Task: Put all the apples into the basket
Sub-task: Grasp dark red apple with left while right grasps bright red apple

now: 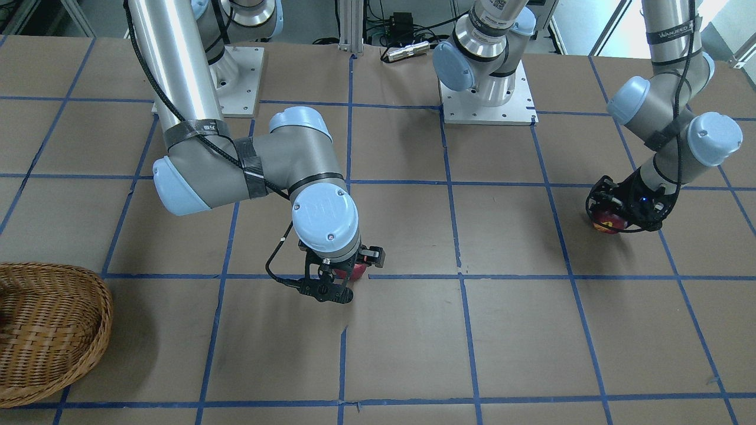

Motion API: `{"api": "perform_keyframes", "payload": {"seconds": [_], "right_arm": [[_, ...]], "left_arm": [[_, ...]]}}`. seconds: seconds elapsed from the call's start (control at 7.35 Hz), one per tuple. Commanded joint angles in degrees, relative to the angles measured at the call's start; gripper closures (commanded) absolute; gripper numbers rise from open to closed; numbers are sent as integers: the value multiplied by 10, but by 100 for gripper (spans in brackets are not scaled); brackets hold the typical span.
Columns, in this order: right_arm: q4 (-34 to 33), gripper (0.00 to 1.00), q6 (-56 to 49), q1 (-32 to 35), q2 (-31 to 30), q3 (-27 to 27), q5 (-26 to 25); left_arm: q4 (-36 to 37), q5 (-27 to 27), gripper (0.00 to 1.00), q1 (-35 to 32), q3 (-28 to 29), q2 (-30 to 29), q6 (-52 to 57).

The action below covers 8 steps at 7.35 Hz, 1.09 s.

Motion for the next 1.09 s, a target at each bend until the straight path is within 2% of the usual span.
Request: {"api": "perform_keyframes", "payload": {"seconds": [0.0,0.14,0.54,0.68,0.82,0.95], "right_arm": [[-3,0,-1,2,16,1,6],[-3,0,-1,3,23,1,6],[-3,1,-1,11,39,2,5],[-3,17,-2,11,40,4,5],[-3,66,-3,11,39,4,5],[-3,100,-4,10,38,3,1]], "left_arm": [[-106,0,62,-67,57,23,-133],[-143,0,62,-108,66,35,-237],[-169,-7,62,-207,66,68,-409],[-174,-15,62,-254,68,64,-470],[-166,-18,62,-303,70,54,-552],[-162,-38,62,-351,86,46,-647]]}}
